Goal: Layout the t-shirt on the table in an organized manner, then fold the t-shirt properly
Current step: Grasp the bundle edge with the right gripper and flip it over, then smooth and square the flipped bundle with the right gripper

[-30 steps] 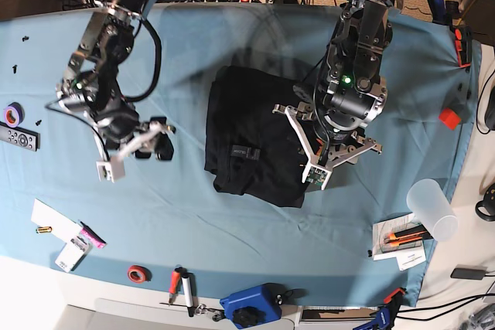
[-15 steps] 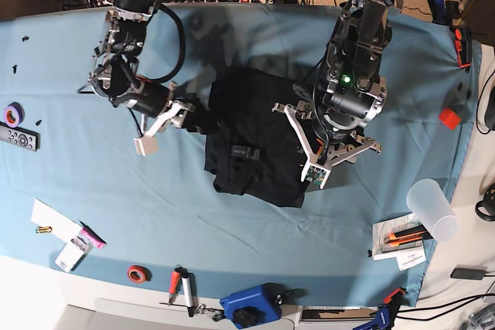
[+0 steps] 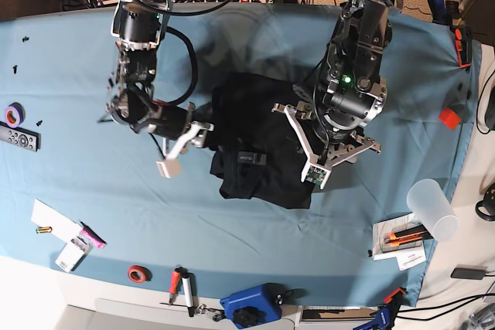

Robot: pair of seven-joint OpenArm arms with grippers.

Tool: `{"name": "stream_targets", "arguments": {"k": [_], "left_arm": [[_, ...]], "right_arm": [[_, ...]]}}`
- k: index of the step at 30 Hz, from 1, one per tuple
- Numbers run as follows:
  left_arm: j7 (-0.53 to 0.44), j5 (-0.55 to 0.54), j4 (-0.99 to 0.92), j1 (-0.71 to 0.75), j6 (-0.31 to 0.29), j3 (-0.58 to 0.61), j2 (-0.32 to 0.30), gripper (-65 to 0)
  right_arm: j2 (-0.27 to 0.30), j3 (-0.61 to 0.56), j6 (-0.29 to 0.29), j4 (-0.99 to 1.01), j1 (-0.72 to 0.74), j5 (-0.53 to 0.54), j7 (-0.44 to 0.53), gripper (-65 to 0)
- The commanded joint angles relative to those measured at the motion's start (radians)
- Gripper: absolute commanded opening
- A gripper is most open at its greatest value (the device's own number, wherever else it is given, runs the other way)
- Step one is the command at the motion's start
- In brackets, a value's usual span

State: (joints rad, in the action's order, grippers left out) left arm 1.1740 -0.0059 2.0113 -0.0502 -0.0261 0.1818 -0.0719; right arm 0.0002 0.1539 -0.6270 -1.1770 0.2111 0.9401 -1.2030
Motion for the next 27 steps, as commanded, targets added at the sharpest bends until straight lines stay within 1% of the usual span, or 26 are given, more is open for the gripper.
{"name": "stream_targets", "arguments": {"k": [1,2,6,7,9,11,12,14,15,17,20,21,24,25,27], "left_arm": [[-0.02,-0.011,0.018,-0.016,0.003,-0.001,0.005,-33.9],[-0.02,-0.02,0.018,-0.016,0.003,-0.001,0.005,-33.9],[-0.021,-0.024,0.018,-0.016,0.003,-0.001,0.005,-33.9],[-0.02,-0.024,0.018,-0.016,0.003,-0.001,0.005,-33.9],[-0.02,-0.024,0.018,-0.016,0.003,-0.001,0.005,-33.9],[-0.02,-0.024,0.018,-0.016,0.003,-0.001,0.005,-33.9],[-0.02,-0.024,0.018,-0.016,0.003,-0.001,0.005,-33.9],[-0.021,-0.024,0.018,-0.016,0.003,-0.001,0.005,-33.9],[-0.021,-0.023,0.018,-0.016,0.003,-0.001,0.005,-33.9],[-0.022,-0.023,0.018,-0.016,0.003,-0.001,0.005,-33.9],[-0.023,-0.023,0.018,-0.016,0.003,-0.001,0.005,-33.9],[-0.023,-0.023,0.018,-0.016,0.003,-0.001,0.005,-33.9],[-0.03,-0.023,0.018,-0.016,0.003,-0.001,0.005,-33.9],[-0.03,-0.023,0.018,-0.016,0.003,-0.001,0.005,-33.9],[-0.03,-0.024,0.018,-0.016,0.003,-0.001,0.005,-33.9]], "right_arm": [[-0.011,-0.035,0.002,-0.003,0.019,-0.002,-0.023,-38.6],[-0.012,-0.06,0.003,-0.003,0.024,-0.017,-0.024,-42.9],[-0.011,-0.142,0.009,-0.004,0.039,-0.088,-0.028,-65.0],[-0.011,-0.153,0.011,-0.004,0.039,-0.098,-0.035,-65.0],[-0.01,-0.158,0.011,-0.004,0.042,-0.096,-0.095,-65.0],[-0.002,-0.158,0.01,-0.007,0.05,-0.063,-0.193,-65.0],[0.007,-0.158,0.003,-0.007,0.056,-0.041,-0.193,-65.0],[0.041,-0.159,-0.058,-0.007,0.057,0.022,-0.193,-65.0],[0.064,-0.159,-0.069,-0.007,0.055,0.069,-0.193,-65.0],[0.122,-0.159,-0.071,-0.007,0.055,0.171,-0.193,-65.0],[0.226,-0.159,-0.071,-0.007,0.055,0.291,-0.193,-65.0],[0.262,-0.159,-0.071,-0.006,0.055,0.304,-0.193,-65.0],[0.368,-0.159,-0.071,-0.006,0.058,0.297,-0.193,-65.0],[0.401,-0.159,-0.071,-0.006,0.064,0.285,-0.193,-65.0],[0.453,-0.159,-0.071,-0.006,0.08,0.221,-0.193,-65.0]]}}
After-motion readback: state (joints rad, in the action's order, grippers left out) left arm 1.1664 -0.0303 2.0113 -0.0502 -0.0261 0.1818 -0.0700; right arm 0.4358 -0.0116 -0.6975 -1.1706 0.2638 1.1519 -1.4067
